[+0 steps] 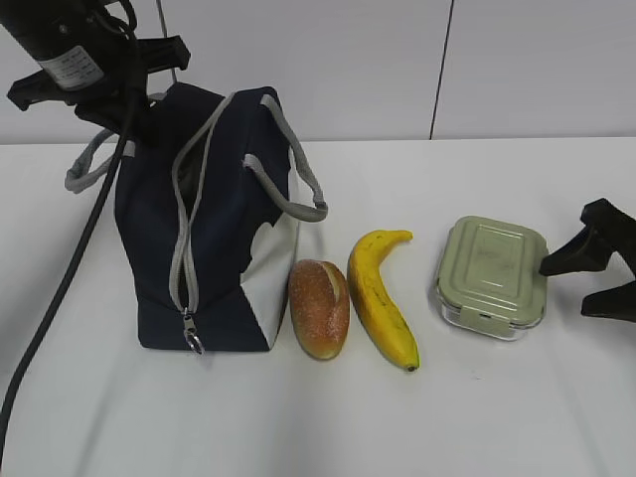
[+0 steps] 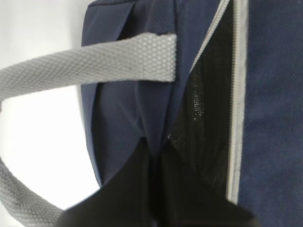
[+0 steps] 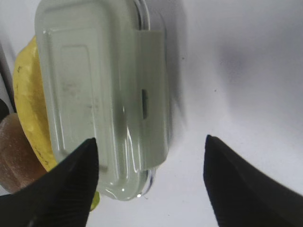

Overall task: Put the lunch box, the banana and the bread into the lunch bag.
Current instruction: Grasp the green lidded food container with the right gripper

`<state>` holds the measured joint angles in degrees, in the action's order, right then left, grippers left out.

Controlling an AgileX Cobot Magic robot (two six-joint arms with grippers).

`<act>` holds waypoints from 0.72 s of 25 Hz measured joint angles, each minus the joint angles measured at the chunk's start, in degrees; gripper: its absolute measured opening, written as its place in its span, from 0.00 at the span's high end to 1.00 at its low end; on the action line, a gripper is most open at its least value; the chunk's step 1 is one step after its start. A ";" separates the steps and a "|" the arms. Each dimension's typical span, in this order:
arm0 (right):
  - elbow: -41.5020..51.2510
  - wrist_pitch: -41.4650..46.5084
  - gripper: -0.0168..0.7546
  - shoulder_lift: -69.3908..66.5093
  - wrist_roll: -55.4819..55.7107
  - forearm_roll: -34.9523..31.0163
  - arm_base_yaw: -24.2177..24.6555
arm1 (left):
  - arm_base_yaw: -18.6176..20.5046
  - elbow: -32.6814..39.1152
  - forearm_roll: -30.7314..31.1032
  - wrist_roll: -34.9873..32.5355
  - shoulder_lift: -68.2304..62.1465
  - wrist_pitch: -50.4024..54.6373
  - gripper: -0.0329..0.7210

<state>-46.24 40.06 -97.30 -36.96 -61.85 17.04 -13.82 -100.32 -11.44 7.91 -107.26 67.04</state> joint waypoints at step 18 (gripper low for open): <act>-0.09 -1.37 0.29 -1.27 -7.99 -5.91 0.00 | 0.00 0.00 0.54 0.00 0.00 0.00 0.95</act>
<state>-46.33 38.69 -98.57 -44.96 -67.76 17.04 -13.82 -100.32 -10.90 7.91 -107.26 67.04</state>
